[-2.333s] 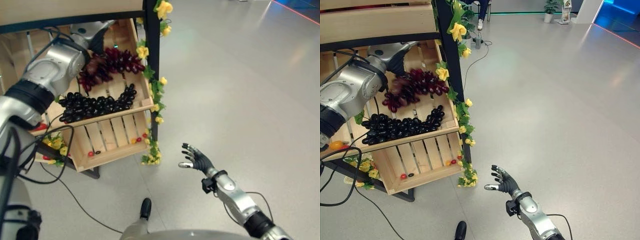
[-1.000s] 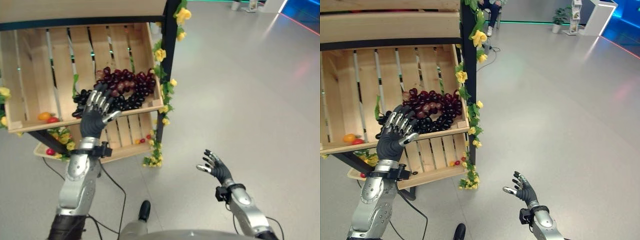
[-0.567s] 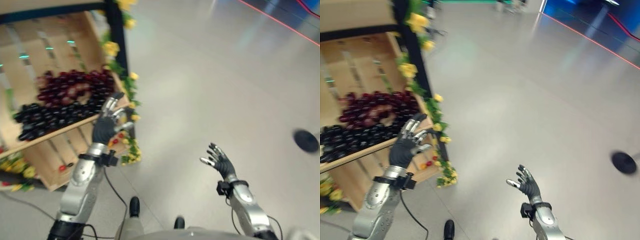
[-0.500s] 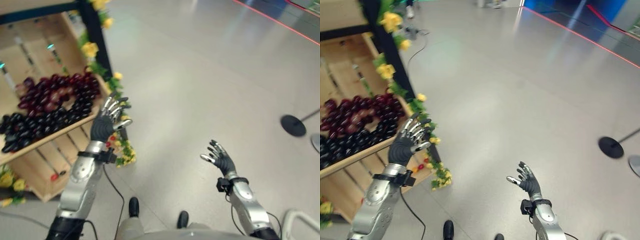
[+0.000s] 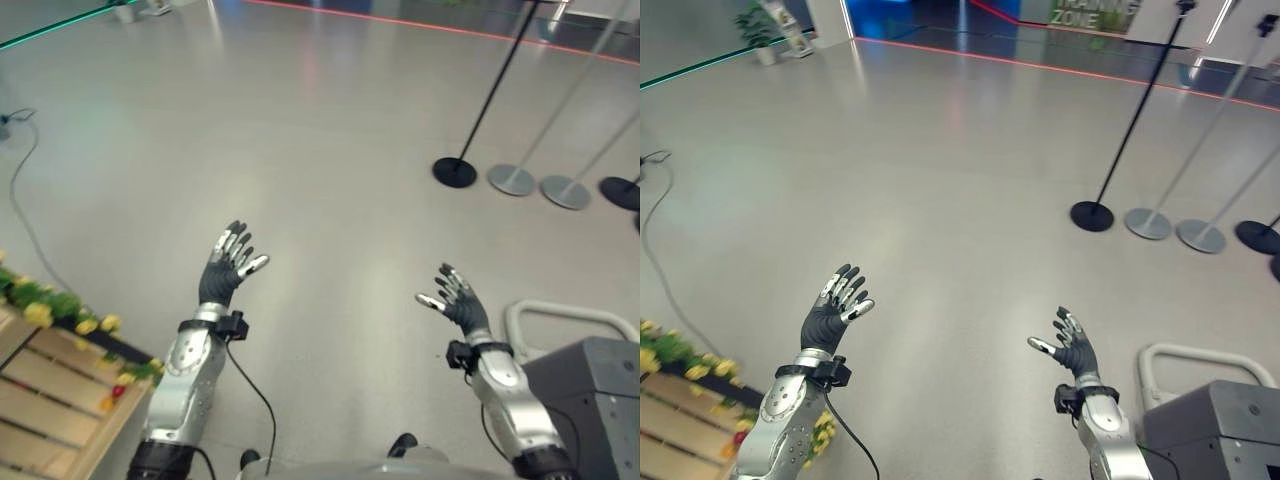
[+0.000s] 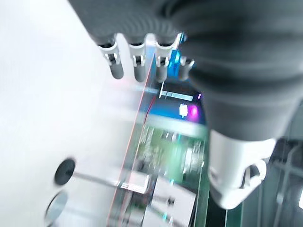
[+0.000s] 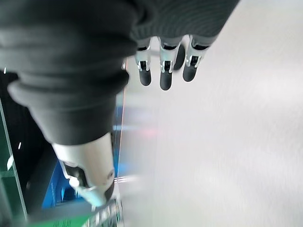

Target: Pick up the fruits from the basket on one side to the basket on the other side

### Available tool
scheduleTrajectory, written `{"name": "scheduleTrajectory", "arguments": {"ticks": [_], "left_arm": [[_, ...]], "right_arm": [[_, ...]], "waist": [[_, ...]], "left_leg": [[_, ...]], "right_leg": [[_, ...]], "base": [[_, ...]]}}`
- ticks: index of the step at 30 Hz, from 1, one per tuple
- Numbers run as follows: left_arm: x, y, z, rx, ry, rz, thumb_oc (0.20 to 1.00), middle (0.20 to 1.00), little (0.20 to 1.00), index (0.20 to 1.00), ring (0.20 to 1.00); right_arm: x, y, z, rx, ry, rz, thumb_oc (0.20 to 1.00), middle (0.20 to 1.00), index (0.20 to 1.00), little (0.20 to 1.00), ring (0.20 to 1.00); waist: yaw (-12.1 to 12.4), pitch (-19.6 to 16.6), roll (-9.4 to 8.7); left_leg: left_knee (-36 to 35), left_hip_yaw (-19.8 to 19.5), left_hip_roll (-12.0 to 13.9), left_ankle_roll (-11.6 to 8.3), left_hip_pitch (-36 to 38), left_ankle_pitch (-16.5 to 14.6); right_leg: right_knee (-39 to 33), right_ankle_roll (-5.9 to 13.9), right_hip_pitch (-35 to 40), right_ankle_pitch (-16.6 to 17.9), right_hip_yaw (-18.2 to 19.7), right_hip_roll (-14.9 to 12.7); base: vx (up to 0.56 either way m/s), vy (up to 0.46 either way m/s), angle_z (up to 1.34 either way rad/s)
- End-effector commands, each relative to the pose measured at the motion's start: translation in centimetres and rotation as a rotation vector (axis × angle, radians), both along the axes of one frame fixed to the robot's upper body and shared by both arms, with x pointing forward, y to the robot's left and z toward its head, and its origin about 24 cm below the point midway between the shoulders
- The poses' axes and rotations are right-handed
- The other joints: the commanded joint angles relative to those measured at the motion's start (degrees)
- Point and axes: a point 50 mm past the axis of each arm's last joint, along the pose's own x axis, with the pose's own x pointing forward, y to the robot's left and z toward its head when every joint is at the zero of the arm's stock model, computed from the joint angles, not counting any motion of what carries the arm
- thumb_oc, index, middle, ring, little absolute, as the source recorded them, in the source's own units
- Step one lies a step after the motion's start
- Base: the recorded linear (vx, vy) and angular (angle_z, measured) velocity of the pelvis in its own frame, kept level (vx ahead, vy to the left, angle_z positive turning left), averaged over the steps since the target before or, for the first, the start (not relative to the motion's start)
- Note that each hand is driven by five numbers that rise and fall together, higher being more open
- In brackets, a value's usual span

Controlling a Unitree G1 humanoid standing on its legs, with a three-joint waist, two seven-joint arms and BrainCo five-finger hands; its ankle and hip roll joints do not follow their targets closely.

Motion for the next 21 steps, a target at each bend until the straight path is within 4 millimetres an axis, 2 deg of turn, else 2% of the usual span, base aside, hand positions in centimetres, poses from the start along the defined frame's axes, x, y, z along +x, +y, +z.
{"name": "scheduleTrajectory", "arguments": {"ticks": [1,2,4,6,9,11,12,14,17,18,19,20,21], "left_arm": [[0.6,0.1,2.2,0.011,-0.119,0.003,1.000,1.000,1.000,1.000,1.000],[0.7,0.0,2.2,0.003,-0.122,0.006,1.000,1.000,1.000,1.000,1.000],[0.4,0.3,1.7,-0.029,-0.106,0.028,1.000,1.000,1.000,1.000,1.000],[-0.3,0.4,0.6,-0.052,-0.065,0.038,1.000,1.000,1.000,1.000,1.000],[-0.6,0.1,-0.3,-0.088,-0.030,0.032,1.000,1.000,1.000,1.000,1.000],[-0.8,0.1,-0.5,-0.094,-0.018,0.039,1.000,1.000,1.000,1.000,1.000],[-0.8,0.1,-0.5,-0.094,-0.018,0.039,1.000,1.000,1.000,1.000,1.000],[-1.0,0.4,-0.6,-0.102,-0.013,0.053,1.000,1.000,1.000,1.000,1.000],[-0.7,0.3,-0.2,-0.098,-0.030,0.060,1.000,1.000,1.000,1.000,1.000],[-0.6,0.2,-0.1,-0.086,-0.034,0.051,1.000,1.000,1.000,1.000,1.000],[-0.4,0.0,-0.1,-0.057,-0.034,0.036,1.000,1.000,1.000,1.000,1.000],[-0.4,0.0,-0.1,-0.057,-0.034,0.036,1.000,1.000,1.000,1.000,1.000],[-0.3,0.0,-0.4,-0.063,-0.023,0.043,1.000,1.000,1.000,1.000,1.000]], "right_arm": [[1.0,0.1,3.3,-0.002,-0.187,-0.020,1.000,1.000,1.000,1.000,1.000],[1.2,0.1,3.6,-0.009,-0.199,-0.013,1.000,1.000,1.000,1.000,1.000],[1.9,0.2,3.9,-0.049,-0.210,0.013,1.000,1.000,1.000,1.000,1.000],[2.0,0.1,3.6,-0.067,-0.194,0.031,1.000,1.000,1.000,1.000,1.000],[1.4,-0.5,3.2,-0.047,-0.168,0.020,1.000,1.000,1.000,1.000,1.000],[1.3,-0.6,3.2,-0.042,-0.167,0.010,1.000,1.000,1.000,1.000,1.000],[1.3,-0.6,3.2,-0.043,-0.166,0.010,1.000,1.000,1.000,1.000,1.000],[1.2,-0.5,3.3,-0.035,-0.173,0.013,1.000,1.000,1.000,1.000,1.000],[0.9,-0.8,3.4,-0.031,-0.180,-0.004,1.000,1.000,1.000,1.000,1.000],[0.8,-1.0,3.3,-0.030,-0.176,-0.011,1.000,1.000,1.000,1.000,1.000],[0.5,-1.5,3.1,-0.035,-0.167,-0.025,1.000,1.000,1.000,1.000,1.000],[0.5,-1.5,3.1,-0.035,-0.167,-0.025,1.000,1.000,1.000,1.000,1.000],[0.4,-1.9,3.1,-0.041,-0.164,-0.043,1.000,1.000,1.000,1.000,1.000]], "waist": [[0.1,-0.3,-1.93],[0.4,0.5,-1.95],[1.6,1.3,-1.98],[2.3,1.5,-1.93],[0.9,1.2,-1.53],[0.9,1.1,-0.96],[1.1,1.1,-0.95],[1.1,1.1,-0.40],[0.8,1.5,0.03],[0.5,1.7,0.25],[0.0,2.0,0.61],[0.0,2.0,0.60],[0.1,2.5,0.53]], "left_leg": [[1.2,-3.4,-2.3,0.65,-6.3,-0.2],[2.4,-8.0,-4.6,1.13,-7.2,-0.6],[2.9,-20.5,-11.4,2.49,-7.9,-4.7],[7.2,-28.6,-16.9,3.83,-8.6,-8.5],[12.9,-28.7,-21.1,6.00,-9.8,-11.3],[12.6,-30.7,-22.1,5.77,-10.4,-10.9],[12.5,-30.6,-22.1,5.78,-10.3,-10.9],[10.5,-34.2,-22.4,5.31,-10.4,-9.7],[6.8,-41.5,-21.6,4.18,-11.9,-6.6],[5.1,-42.8,-20.9,3.71,-12.7,-4.9],[2.1,-43.1,-20.1,3.37,-14.8,-1.9],[2.1,-43.1,-20.1,3.38,-14.7,-1.8],[0.6,-43.5,-20.6,3.40,-16.9,-0.4]], "right_leg": [[-11.5,4.81,9.0,-2.4,5.6,-0.1],[-11.6,3.61,8.0,-2.2,6.6,1.0],[-12.1,2.31,7.2,-2.9,11.6,3.7],[-12.4,1.43,6.8,-3.6,17.9,6.6],[-13.6,0.48,7.1,-2.8,23.7,8.5],[-13.6,0.02,7.3,-3.3,26.7,9.3],[-13.6,0.01,7.3,-3.3,26.9,9.3],[-13.0,-0.29,7.2,-3.8,30.7,10.5],[-12.3,-0.87,7.6,-4.8,36.3,12.6],[-12.5,-0.86,8.0,-5.1,37.6,13.2],[-12.8,-0.97,9.0,-5.6,39.2,13.7],[-12.8,-0.97,9.0,-5.6,39.2,13.7],[-13.0,-1.17,10.2,-6.4,40.8,14.4]], "base": [[-0.13,-0.253,-0.59],[-0.09,-0.196,-1.14],[-0.03,-0.295,-1.59],[0.12,-0.257,-1.65],[0.16,-0.188,-2.16],[0.14,-0.076,-1.68],[0.12,-0.027,-1.04],[0.14,-0.025,-0.74],[0.16,-0.025,-0.86],[0.24,0.015,-0.87],[0.19,0.027,-0.66],[0.26,0.010,-0.59],[0.22,-0.006,-0.35]]}}
